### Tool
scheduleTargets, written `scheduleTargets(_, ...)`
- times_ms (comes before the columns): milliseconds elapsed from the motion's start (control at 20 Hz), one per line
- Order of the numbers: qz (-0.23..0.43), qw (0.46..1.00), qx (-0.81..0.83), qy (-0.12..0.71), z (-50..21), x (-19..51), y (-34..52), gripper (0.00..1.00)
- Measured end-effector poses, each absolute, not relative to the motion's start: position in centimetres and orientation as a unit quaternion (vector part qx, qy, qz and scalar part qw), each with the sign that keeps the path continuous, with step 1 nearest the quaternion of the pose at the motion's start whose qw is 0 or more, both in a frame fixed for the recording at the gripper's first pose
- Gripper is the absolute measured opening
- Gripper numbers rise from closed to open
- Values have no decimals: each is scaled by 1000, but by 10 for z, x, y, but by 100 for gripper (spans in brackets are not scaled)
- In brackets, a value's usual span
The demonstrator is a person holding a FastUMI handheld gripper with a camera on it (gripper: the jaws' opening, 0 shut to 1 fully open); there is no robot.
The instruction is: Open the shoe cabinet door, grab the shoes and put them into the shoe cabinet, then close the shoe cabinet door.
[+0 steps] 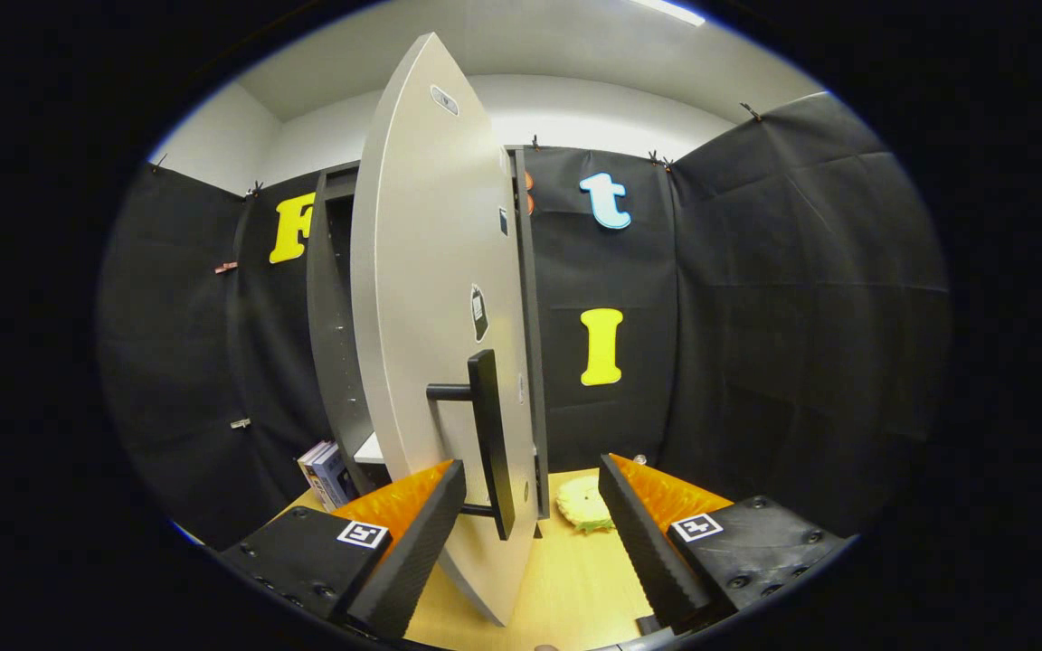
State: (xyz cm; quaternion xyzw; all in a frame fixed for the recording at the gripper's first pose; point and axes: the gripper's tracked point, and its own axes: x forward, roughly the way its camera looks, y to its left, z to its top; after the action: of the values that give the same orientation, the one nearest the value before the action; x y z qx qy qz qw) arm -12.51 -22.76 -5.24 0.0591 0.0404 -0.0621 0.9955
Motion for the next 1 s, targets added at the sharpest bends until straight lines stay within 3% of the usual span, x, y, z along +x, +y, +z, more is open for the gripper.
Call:
scheduleTargets(400,-66,997,34,28,-48,-98,-162,98)
scheduleTargets(1000,13,999,34,21,-51,-24,-54,100)
